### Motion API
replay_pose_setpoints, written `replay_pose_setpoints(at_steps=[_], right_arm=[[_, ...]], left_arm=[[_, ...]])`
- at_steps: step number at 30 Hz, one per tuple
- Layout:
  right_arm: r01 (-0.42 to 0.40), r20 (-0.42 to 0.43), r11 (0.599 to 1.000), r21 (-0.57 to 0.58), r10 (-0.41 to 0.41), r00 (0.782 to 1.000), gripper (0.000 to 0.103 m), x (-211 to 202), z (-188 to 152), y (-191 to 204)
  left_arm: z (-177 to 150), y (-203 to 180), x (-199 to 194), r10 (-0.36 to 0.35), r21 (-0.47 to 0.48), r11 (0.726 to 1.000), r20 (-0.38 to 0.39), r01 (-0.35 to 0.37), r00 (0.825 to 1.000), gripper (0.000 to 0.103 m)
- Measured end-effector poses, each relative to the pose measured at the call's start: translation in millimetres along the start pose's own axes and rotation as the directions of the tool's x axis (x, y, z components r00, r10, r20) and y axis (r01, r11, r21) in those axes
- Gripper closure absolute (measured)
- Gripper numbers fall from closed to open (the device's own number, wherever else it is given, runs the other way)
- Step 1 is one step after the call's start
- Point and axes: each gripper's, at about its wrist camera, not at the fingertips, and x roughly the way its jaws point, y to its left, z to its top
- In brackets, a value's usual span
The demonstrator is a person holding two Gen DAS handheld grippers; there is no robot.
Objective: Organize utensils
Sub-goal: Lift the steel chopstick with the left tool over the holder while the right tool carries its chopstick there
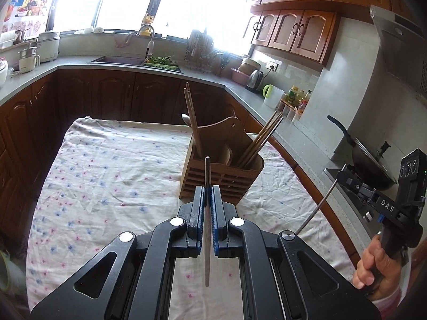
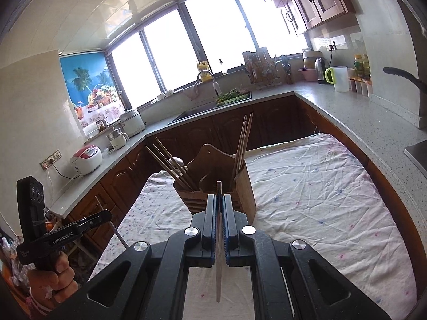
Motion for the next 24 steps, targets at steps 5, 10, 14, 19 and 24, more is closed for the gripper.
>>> replay_pose_setpoints(at_steps=[5,10,14,19,24], right_arm=[[-0.004,0.023,1.000,-0.002,0.004,1.000,0.099,7,14,1],[-0.009,0.073,1.000,-0.002,0.009,0.997,0.099,13,38,2],[-0.012,0.122,1.000,-0.006,0.013,0.992,0.099,19,61,5],[-0.011,0.177,1.000,-0.012,0.013,0.984,0.099,31,90,7],[0.002,0.226,1.000,-0.014,0.001,0.974,0.099,45,110,7]], left_arm=[[18,2,-4,0.001,-0.016,1.000,0.054,0.000,0.999,0.099],[45,1,-6,0.009,-0.022,1.000,0.119,-0.007,0.993,0.099],[71,-2,-6,0.016,-0.018,1.000,0.185,-0.013,0.983,0.099],[104,-3,3,0.014,-0.029,1.000,0.262,-0.007,0.965,0.099],[125,-8,22,0.025,-0.031,0.999,0.318,-0.016,0.948,0.099]])
